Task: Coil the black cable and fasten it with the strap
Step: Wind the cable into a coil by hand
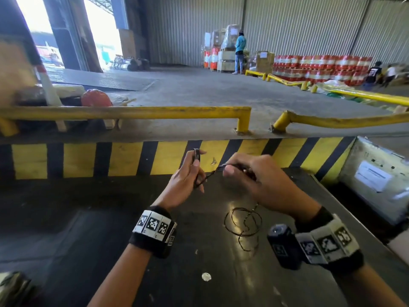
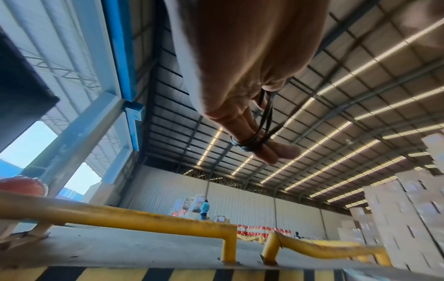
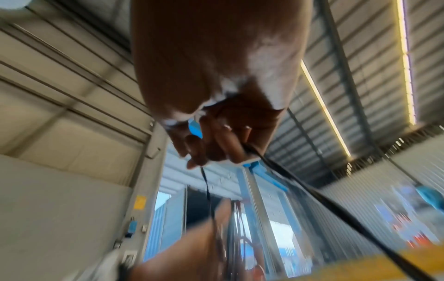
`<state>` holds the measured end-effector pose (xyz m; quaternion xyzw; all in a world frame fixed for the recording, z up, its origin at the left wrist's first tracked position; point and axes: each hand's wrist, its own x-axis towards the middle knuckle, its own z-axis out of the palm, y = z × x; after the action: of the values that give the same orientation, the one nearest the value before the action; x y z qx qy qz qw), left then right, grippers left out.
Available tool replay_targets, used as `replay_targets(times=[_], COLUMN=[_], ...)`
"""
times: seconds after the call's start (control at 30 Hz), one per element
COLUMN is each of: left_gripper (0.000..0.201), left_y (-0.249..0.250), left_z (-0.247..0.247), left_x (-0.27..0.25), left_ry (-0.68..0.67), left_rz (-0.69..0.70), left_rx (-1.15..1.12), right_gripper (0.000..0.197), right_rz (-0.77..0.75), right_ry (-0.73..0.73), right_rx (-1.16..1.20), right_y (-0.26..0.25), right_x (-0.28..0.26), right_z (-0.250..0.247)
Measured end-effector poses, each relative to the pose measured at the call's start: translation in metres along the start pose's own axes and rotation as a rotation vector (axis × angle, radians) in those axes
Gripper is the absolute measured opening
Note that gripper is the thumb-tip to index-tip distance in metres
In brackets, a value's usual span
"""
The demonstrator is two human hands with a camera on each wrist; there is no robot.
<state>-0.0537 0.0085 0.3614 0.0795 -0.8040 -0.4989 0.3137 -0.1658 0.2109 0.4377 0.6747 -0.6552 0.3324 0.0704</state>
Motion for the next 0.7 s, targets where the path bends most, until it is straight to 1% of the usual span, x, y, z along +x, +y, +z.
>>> replay_targets(times=[0.07, 0.17, 0.27, 0.33, 0.4, 0.5, 0.57, 0.63, 0.7], left_gripper=[0.029, 0.035, 0.039, 0.039, 0.04, 0.04, 0.043, 0.038, 0.032], left_y=[0.007, 0.025, 0.041, 0.049, 0.056, 0.061, 0.059, 0.053, 0.043], left_z=[0.014, 0.03, 0.039, 0.039, 0.036, 0.026, 0.019, 0.012, 0.002], left_x=[-0.011, -0.022, -0.028, -0.03, -0.029, -0.019, -0.005, 0.01, 0.022], left_ry=[-0.085, -0.177, -0.233, -0.226, -0.197, -0.114, -0.034, 0.021, 0.043], left_rz=[-0.014, -0.046, -0.028, -0.001, 0.031, 0.082, 0.096, 0.101, 0.08], left_rx=[-0.11, -0.261, -0.327, -0.377, -0.432, -0.419, -0.348, -0.245, -0.129], right_gripper=[0.032, 0.028, 0.023, 0.023, 0.031, 0.02, 0.022, 0.028, 0.029], right_rz=[-0.042, -0.035, 0.003, 0.057, 0.122, 0.231, 0.238, 0.22, 0.184], right_ry=[0.057, 0.086, 0.106, 0.104, 0.076, -0.015, -0.075, -0.144, -0.2], right_rx=[-0.106, -0.092, -0.008, 0.031, 0.084, 0.32, 0.402, 0.412, 0.378], right_y=[0.006, 0.025, 0.05, 0.066, 0.079, 0.086, 0.077, 0.063, 0.047], right_x=[0.025, 0.061, 0.079, 0.077, 0.063, 0.02, -0.014, -0.041, -0.055], right_z=[-0.021, -0.032, -0.026, -0.008, 0.025, 0.09, 0.127, 0.146, 0.144])
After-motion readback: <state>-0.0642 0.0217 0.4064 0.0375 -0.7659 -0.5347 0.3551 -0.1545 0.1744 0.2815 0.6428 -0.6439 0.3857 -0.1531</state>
